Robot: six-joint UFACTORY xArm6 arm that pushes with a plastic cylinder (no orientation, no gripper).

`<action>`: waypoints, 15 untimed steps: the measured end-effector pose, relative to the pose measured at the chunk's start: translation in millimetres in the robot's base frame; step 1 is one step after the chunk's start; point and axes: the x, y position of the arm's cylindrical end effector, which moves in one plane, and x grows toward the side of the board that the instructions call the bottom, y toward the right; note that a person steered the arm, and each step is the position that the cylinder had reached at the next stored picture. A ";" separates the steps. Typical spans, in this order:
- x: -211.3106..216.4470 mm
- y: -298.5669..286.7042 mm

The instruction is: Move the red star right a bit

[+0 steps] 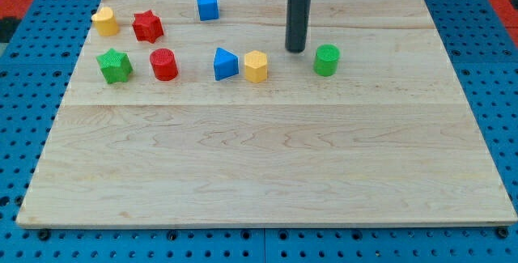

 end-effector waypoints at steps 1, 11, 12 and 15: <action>-21.4 49.7; 45.2 -365.4; -31.6 -363.2; -19.1 -269.1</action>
